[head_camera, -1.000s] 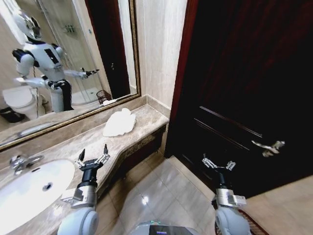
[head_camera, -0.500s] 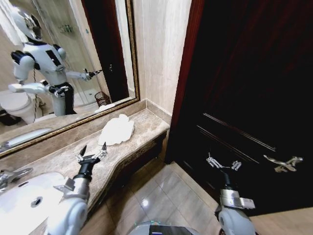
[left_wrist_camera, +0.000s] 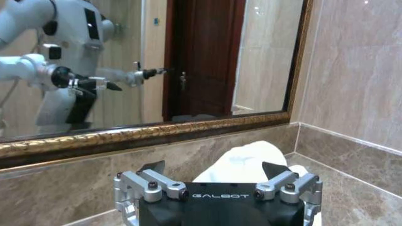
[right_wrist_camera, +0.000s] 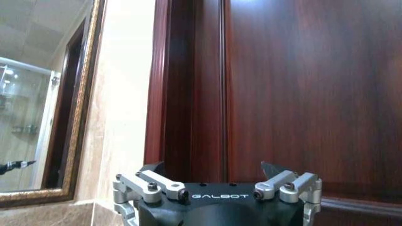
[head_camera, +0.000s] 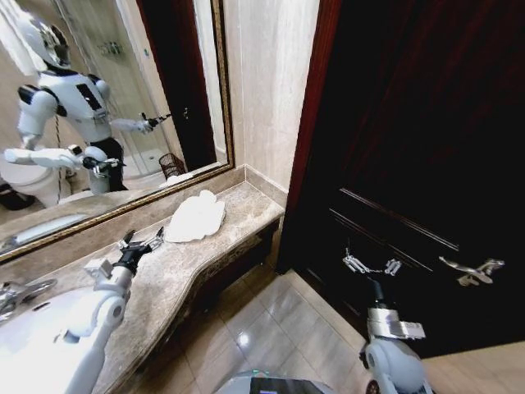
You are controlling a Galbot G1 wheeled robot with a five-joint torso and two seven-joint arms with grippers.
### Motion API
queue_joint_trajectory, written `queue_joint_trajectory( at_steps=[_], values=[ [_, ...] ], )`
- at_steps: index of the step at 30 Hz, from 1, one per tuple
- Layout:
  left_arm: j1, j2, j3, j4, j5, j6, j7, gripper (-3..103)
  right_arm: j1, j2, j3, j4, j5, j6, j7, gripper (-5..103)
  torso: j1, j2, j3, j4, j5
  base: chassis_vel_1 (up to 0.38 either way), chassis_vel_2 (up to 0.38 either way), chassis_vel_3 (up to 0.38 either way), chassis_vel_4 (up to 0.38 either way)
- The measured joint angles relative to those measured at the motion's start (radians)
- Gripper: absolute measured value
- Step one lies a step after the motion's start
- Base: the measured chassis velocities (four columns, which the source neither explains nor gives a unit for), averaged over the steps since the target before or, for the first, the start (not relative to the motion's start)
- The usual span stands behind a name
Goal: Discard the used towel into the hamper.
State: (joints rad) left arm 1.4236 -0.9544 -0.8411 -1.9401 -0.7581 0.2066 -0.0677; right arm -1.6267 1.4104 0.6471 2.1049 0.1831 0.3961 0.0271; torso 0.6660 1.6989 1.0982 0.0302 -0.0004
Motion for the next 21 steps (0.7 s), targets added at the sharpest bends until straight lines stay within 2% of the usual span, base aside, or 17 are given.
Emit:
queue_joint_trajectory(
  at_steps=[6,14,21],
  values=[
    [-0.055,0.043,0.039,0.063,-0.030,0.010,0.016,100,0.002,0.001,-0.002,-0.001,-0.003,-0.019,-0.024,100,0.000,0.000,0.000,0.0000,0.0002,0.000,0.000,0.000,0.000],
    [-0.058,0.019,0.071,0.076,-0.014,0.011,0.017,100,0.007,0.007,-0.003,-0.001,-0.014,-0.027,-0.016,100,-0.001,0.000,0.000,0.0003,0.0003,-0.024,0.024,0.029,-0.032],
    [-0.054,0.039,0.083,0.083,-0.011,0.010,0.021,100,0.008,0.010,-0.011,-0.007,-0.029,-0.028,-0.005,100,0.000,0.000,0.000,0.0001,0.0005,-0.142,0.132,0.159,-0.139]
  ],
)
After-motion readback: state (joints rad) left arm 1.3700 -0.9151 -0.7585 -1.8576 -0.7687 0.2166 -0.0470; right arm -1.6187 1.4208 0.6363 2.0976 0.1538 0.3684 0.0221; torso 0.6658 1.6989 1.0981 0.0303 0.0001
